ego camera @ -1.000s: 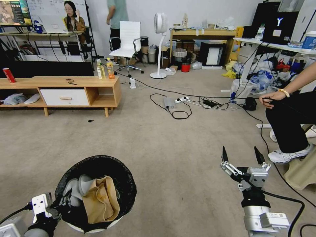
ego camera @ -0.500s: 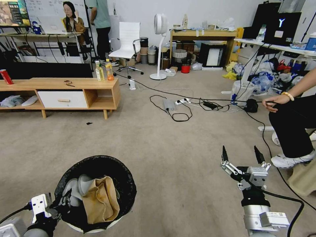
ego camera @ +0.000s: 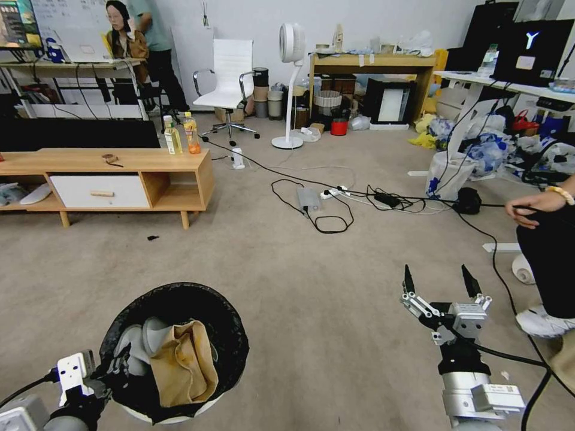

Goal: Pick up the trash bin and place the garbage on the floor into it.

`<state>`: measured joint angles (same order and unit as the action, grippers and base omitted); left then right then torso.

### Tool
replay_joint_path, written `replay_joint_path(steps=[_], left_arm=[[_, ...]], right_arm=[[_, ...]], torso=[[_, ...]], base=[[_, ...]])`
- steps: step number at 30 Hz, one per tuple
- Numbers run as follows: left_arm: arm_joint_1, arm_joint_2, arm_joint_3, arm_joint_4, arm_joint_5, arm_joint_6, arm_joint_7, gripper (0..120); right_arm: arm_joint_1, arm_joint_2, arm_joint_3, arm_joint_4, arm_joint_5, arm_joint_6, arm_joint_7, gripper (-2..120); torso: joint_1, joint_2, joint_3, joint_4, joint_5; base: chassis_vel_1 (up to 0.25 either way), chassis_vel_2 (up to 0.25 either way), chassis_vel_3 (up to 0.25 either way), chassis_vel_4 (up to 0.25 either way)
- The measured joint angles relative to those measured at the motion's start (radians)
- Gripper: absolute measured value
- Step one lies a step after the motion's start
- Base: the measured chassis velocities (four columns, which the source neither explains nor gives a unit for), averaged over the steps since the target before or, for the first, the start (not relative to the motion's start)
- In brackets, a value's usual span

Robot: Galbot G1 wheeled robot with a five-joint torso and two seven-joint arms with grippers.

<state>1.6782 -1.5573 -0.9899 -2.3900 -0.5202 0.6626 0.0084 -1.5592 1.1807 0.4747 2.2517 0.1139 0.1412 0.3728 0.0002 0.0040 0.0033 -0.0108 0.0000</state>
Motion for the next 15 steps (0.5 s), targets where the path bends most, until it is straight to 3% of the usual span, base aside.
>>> replay_joint_path(steps=[8,15], left_arm=[[-0.006,-0.001,0.000,0.009,0.004,-0.003,0.001,5],[-0.008,-0.001,-0.001,0.009,0.004,-0.003,0.001,5]], right_arm=[[0.009,0.000,-0.010,-0.007,0.003,0.001,0.003,100],[0.015,-0.001,-0.016,-0.009,0.006,0.000,0.002,100]], torso=[[0.000,0.000,0.000,0.0000,0.0000],[0.000,0.000,0.000,0.0000,0.0000]], base=[[-0.173,0.174,0.164,-0.180],[-0.025,0.036,0.029,-0.015]])
